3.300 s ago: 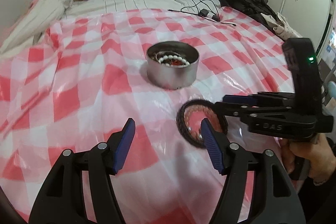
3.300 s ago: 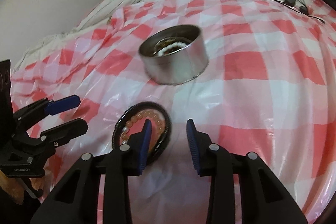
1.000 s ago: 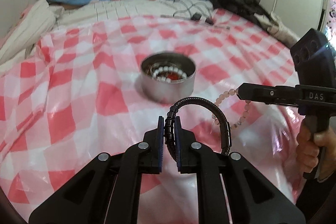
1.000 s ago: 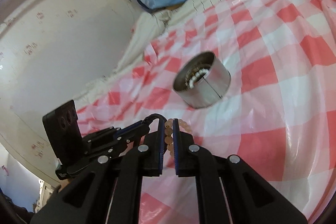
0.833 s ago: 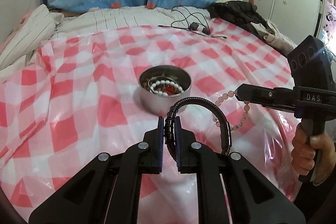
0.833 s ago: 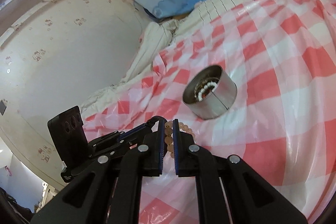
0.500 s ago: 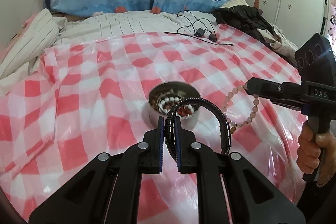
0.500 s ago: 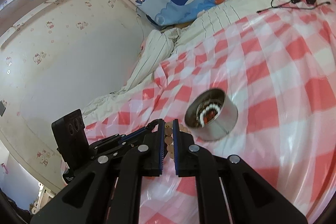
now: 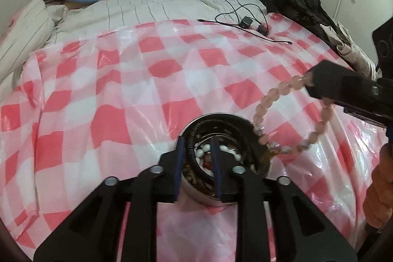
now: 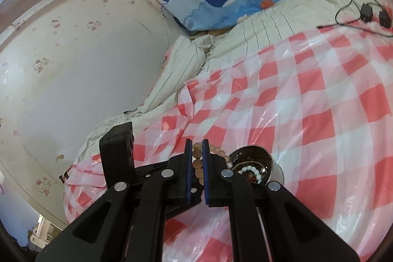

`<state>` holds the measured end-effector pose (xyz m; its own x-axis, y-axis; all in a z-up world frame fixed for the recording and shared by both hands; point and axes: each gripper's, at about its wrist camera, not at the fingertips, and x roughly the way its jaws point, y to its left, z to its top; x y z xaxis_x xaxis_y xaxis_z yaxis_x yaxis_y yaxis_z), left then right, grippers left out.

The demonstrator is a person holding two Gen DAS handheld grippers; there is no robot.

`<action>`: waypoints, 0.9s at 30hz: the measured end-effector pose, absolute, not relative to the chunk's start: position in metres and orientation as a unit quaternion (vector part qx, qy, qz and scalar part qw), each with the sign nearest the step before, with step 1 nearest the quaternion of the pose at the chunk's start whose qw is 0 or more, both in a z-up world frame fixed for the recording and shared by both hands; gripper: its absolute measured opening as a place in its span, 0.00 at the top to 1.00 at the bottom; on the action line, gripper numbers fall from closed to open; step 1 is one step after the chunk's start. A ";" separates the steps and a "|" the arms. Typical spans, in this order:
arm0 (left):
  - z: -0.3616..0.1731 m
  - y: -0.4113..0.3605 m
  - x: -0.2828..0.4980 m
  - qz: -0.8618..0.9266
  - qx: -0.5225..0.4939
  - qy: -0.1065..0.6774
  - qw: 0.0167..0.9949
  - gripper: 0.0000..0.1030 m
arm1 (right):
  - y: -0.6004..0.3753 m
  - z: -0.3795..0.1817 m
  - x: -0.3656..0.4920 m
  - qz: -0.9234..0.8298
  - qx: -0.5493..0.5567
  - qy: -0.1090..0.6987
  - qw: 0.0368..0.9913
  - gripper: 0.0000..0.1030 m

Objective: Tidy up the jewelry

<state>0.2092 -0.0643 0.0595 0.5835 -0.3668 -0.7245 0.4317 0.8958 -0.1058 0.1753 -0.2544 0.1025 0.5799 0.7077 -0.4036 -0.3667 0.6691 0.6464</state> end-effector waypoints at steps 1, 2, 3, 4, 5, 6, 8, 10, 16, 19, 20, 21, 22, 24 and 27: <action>0.060 -0.060 0.207 -0.222 0.039 0.393 0.891 0.71 | -0.253 0.099 0.179 0.319 0.261 0.336 0.847 0.92; 0.062 -0.052 0.204 -0.216 0.034 0.388 0.896 0.67 | -0.251 0.098 0.182 0.323 0.265 0.337 0.844 0.92; 0.063 -0.048 0.203 -0.214 0.031 0.386 0.897 0.67 | -0.250 0.095 0.185 0.327 0.272 0.340 0.839 0.92; 0.064 -0.042 0.202 -0.210 0.028 0.385 0.898 0.66 | -0.247 0.091 0.189 0.325 0.270 0.349 0.837 0.92; 0.066 -0.037 0.200 -0.205 0.025 0.384 0.900 0.65 | -0.244 0.087 0.192 0.312 0.255 0.364 0.840 0.91; 0.067 -0.033 0.198 -0.200 0.022 0.383 0.902 0.63 | -0.236 0.081 0.196 0.268 0.210 0.391 0.855 0.79; 0.070 -0.026 0.187 -0.190 0.022 0.379 0.905 0.55 | -0.234 0.076 0.193 0.219 0.163 0.395 0.877 0.65; 0.073 -0.021 0.172 -0.184 0.026 0.376 0.908 0.47 | -0.241 0.076 0.181 0.204 0.157 0.389 0.885 0.65; 0.069 -0.018 0.099 -0.157 0.029 0.380 0.911 0.16 | -0.251 0.065 0.107 0.169 0.133 0.394 0.894 0.46; 0.062 -0.022 0.057 -0.145 0.036 0.386 0.910 0.07 | -0.250 0.049 0.063 0.143 0.115 0.412 0.892 0.37; 0.060 -0.024 0.049 -0.142 0.038 0.388 0.910 0.07 | -0.250 0.045 0.048 0.136 0.110 0.418 0.891 0.36; 0.056 -0.026 0.036 -0.137 0.042 0.393 0.908 0.07 | -0.250 0.042 0.038 0.129 0.104 0.421 0.892 0.34; 0.052 -0.027 0.027 -0.135 0.044 0.398 0.906 0.07 | -0.249 0.040 0.027 0.119 0.095 0.422 0.894 0.32; 0.043 -0.029 0.011 -0.129 0.046 0.405 0.904 0.07 | -0.249 0.039 0.010 0.102 0.079 0.421 0.898 0.27; 0.032 -0.028 -0.003 -0.111 0.049 0.407 0.905 0.07 | -0.248 0.034 -0.007 0.082 0.067 0.420 0.901 0.22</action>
